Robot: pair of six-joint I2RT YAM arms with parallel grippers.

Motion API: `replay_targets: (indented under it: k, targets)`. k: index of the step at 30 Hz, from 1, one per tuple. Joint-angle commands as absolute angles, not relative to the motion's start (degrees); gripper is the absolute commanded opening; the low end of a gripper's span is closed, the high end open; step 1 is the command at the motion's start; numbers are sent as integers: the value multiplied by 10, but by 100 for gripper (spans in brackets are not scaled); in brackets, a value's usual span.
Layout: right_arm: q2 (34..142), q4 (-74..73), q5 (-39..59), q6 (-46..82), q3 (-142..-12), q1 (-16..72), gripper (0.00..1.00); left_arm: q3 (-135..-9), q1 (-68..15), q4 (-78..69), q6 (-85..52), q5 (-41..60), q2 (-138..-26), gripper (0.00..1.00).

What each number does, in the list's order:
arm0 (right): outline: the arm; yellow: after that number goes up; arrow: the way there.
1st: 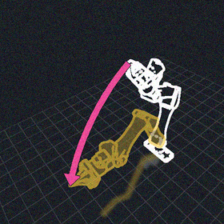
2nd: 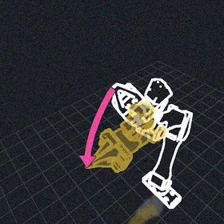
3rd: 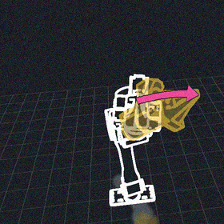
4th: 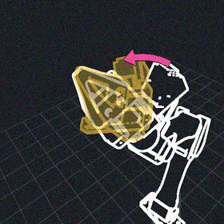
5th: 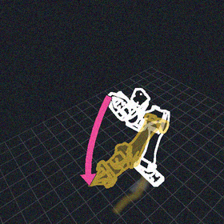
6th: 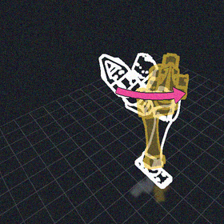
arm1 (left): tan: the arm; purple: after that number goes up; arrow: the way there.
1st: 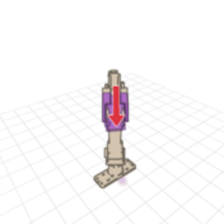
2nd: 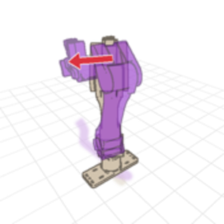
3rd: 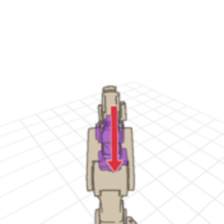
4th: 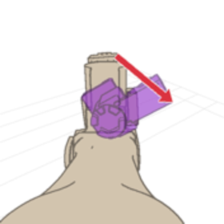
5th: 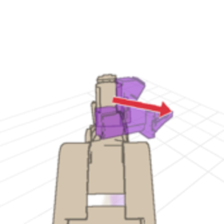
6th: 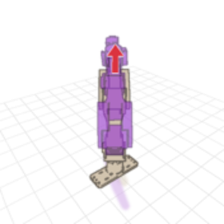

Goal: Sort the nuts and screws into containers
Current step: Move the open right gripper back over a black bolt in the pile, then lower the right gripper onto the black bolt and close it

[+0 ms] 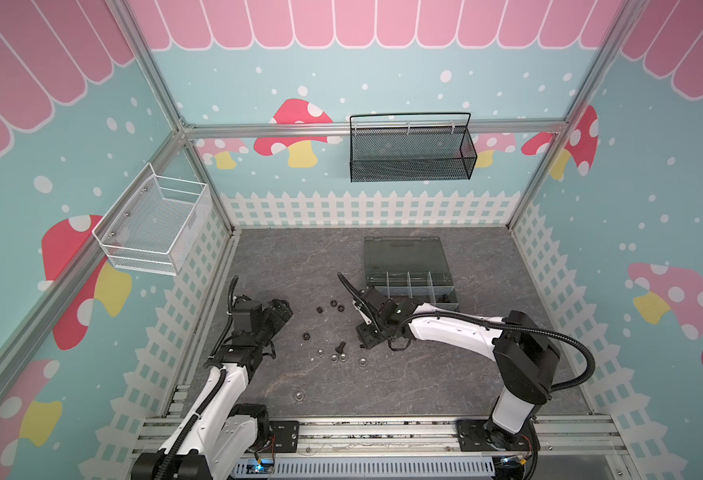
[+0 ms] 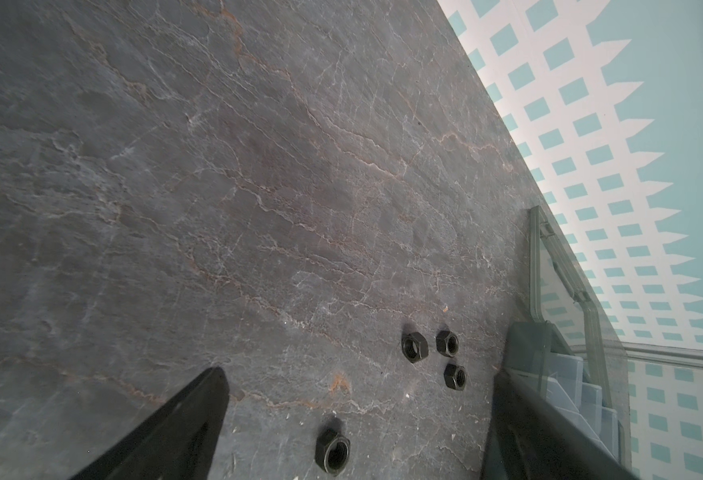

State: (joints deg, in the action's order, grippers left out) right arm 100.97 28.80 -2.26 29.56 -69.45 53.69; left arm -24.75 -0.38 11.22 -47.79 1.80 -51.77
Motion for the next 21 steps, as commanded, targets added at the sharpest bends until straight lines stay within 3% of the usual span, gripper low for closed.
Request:
replay_targets:
  k: [1, 21]
  targets:
    - [1026, 312, -37, 285, -711, 541, 56, -241, -1, 102, -484, 18, -520, 100]
    - [1072, 329, -67, 266, -724, 546, 56, -237, 0, 102, -483, 17, -520, 100]
